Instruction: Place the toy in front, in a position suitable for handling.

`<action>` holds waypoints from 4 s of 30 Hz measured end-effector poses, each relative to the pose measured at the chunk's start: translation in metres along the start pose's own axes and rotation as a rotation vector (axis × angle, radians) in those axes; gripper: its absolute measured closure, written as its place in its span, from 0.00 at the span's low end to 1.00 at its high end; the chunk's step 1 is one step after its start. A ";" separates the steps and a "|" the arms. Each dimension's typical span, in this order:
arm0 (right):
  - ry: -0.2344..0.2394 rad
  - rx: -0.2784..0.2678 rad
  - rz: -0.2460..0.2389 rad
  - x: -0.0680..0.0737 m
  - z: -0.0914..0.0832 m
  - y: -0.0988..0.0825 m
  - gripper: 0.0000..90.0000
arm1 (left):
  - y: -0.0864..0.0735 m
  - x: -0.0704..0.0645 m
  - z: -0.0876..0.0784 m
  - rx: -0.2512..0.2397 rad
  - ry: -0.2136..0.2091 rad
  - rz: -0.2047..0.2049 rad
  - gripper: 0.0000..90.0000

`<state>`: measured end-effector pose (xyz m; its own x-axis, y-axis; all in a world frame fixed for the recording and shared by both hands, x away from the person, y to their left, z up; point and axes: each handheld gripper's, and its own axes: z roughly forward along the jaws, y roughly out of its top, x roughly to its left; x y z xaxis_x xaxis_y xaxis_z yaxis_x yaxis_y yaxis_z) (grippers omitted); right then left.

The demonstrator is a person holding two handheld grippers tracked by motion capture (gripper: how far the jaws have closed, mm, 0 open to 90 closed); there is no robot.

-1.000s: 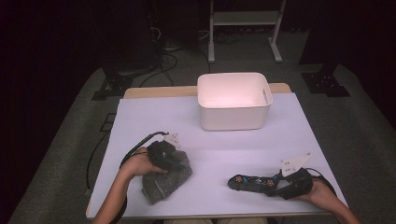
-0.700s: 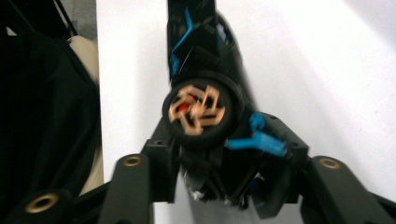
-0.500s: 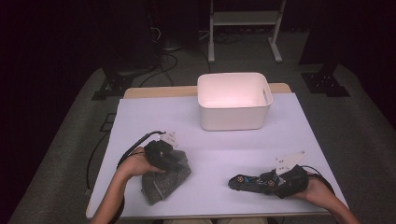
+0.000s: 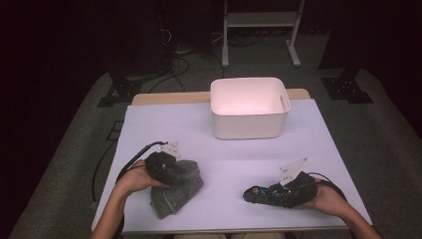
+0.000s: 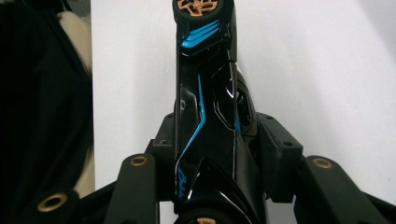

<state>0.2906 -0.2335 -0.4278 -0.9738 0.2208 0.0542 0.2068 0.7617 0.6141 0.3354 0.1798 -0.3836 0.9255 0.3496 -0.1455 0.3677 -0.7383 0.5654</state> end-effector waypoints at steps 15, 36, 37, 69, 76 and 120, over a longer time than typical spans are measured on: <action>0.009 -0.019 -0.025 -0.031 0.021 0.048 0.62 | -0.010 -0.006 0.001 -0.011 -0.011 0.000 0.45; 0.021 -0.032 -0.015 -0.054 0.032 0.061 0.62 | -0.018 0.014 -0.025 -0.009 0.057 -0.022 0.90; 0.019 -0.034 -0.019 -0.055 0.031 0.060 0.62 | -0.018 0.014 -0.034 -0.011 0.068 -0.020 0.90; 0.024 -0.029 0.053 -0.037 0.027 0.047 0.46 | -0.035 0.003 0.004 -0.064 0.027 -0.034 0.69; 0.022 -0.031 0.055 -0.024 0.024 0.043 0.38 | -0.032 -0.005 0.012 -0.049 0.017 -0.026 0.62; 0.068 -0.075 0.093 -0.030 0.019 0.052 0.23 | -0.032 -0.018 0.001 -0.126 0.086 -0.027 0.37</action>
<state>0.3324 -0.1893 -0.4122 -0.9554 0.2447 0.1655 0.2916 0.6918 0.6606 0.3069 0.1960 -0.3998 0.9022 0.4207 -0.0954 0.3735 -0.6512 0.6607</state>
